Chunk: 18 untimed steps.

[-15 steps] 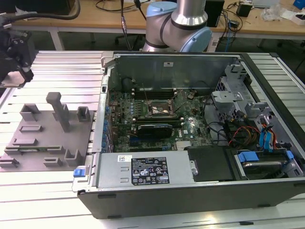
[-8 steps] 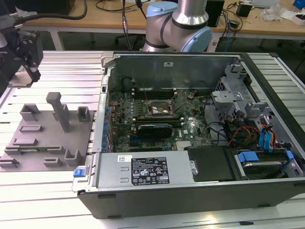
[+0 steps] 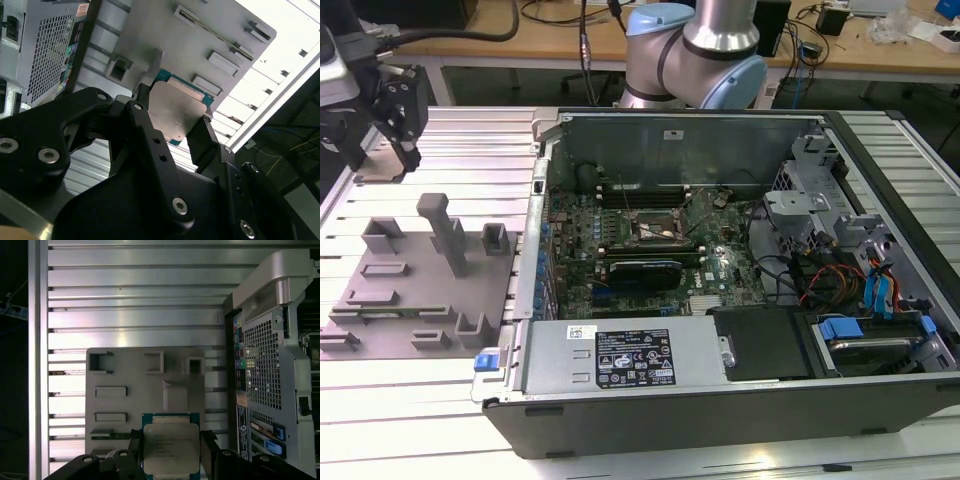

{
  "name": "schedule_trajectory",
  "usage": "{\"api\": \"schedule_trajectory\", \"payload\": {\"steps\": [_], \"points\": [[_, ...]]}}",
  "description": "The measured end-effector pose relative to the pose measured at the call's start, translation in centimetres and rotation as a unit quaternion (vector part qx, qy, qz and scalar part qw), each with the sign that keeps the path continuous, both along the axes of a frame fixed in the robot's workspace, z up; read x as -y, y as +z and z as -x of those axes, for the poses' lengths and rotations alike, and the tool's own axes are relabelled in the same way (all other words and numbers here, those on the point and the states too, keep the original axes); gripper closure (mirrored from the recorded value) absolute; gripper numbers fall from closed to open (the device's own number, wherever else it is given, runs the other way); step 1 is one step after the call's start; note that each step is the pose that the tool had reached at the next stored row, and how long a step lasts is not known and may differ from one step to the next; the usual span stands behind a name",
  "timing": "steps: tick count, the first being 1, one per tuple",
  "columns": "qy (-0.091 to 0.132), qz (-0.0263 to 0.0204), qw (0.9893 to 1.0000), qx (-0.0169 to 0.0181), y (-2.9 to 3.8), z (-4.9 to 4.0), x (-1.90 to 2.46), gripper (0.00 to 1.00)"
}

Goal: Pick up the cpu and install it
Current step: 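Pick up the cpu and move it towards the insertion slot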

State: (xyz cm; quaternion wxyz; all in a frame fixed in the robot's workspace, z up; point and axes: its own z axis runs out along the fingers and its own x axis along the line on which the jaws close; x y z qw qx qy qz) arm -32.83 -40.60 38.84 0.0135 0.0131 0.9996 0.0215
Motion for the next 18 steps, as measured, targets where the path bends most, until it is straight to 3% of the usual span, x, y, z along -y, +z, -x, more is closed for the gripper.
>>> {"api": "schedule_trajectory", "payload": {"steps": [15,18], "points": [[0.0,0.0,1.0,0.0,0.0,-3.94,0.0,0.45],[0.0,0.0,1.0,0.0,0.0,-5.53,0.0,0.45]]}}
